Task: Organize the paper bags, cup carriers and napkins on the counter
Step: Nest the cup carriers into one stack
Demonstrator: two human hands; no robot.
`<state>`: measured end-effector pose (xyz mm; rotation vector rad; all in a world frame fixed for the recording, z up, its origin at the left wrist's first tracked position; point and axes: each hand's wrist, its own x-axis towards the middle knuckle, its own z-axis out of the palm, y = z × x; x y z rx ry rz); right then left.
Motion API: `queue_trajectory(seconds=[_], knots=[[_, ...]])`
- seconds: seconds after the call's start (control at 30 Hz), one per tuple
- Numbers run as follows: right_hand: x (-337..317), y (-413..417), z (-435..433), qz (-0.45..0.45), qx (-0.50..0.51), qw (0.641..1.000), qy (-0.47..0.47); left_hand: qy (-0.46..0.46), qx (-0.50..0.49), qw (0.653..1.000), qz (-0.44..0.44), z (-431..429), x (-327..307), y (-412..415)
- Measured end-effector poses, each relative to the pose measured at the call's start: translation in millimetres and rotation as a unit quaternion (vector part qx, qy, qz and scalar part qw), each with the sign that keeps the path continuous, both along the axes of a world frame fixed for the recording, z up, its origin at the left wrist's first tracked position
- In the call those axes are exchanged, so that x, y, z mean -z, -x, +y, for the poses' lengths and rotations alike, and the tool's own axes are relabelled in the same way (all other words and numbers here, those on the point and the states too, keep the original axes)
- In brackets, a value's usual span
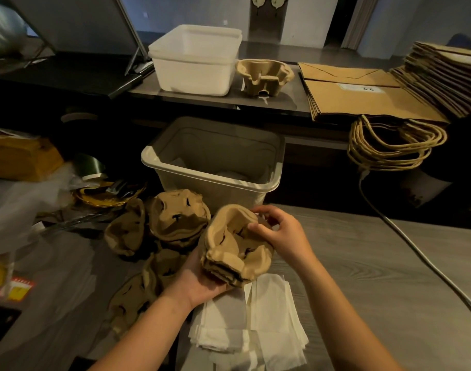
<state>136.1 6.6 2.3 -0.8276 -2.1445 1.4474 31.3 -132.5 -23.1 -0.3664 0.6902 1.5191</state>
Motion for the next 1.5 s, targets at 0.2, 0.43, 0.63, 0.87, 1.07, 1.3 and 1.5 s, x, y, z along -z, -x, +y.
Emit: queue_trajectory(seconds=[0.2,0.43,0.63,0.87,1.07,1.3,1.5], knots=[[5.9,6.8,-7.7,-0.022,-0.013,0.996,-0.080,-0.013,-0.016,0.999,-0.026,-0.9,8.8,4.8],[35.9,10.9,4.1,0.006,0.118,0.987,0.109,-0.009,-0.018,1.000,0.004,-4.5,1.2,6.2],[81.2,11.8,16.8,-0.209,0.101,0.973,-0.004,0.006,-0.036,0.999,0.028,-7.6,-5.7,6.6],[86.5,15.7,23.3,-0.205,0.140,0.961,0.120,-0.013,-0.044,0.998,0.030,-13.5,-0.6,7.7],[54.1,-12.0,18.2,0.042,0.174,0.967,0.183,-0.023,-0.034,0.999,0.032,-14.4,-7.4,4.1],[-12.6,-21.5,11.8,0.070,0.149,0.984,-0.074,0.003,-0.008,0.999,0.041,-11.1,-3.6,3.5],[-72.0,-23.5,9.9,0.145,0.103,0.975,-0.137,-0.053,0.013,0.997,0.061,-9.9,-5.4,2.5]])
